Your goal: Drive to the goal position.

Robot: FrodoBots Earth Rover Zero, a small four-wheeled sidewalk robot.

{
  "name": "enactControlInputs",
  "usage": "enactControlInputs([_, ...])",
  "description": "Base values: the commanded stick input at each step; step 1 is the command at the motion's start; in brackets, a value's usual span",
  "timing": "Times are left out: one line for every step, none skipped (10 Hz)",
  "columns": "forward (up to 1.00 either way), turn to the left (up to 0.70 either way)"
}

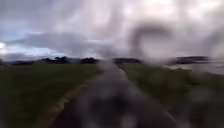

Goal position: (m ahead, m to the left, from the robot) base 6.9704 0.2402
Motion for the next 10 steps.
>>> enactControlInputs([0.70, 0.00])
enactControlInputs([0.70, 0.00])
enactControlInputs([0.70, 0.00])
enactControlInputs([0.70, 0.00])
enactControlInputs([0.70, 0.00])
enactControlInputs([0.70, 0.00])
enactControlInputs([0.70, 0.00])
enactControlInputs([0.70, 0.00])
enactControlInputs([0.70, 0.00])
enactControlInputs([0.70, 0.00])
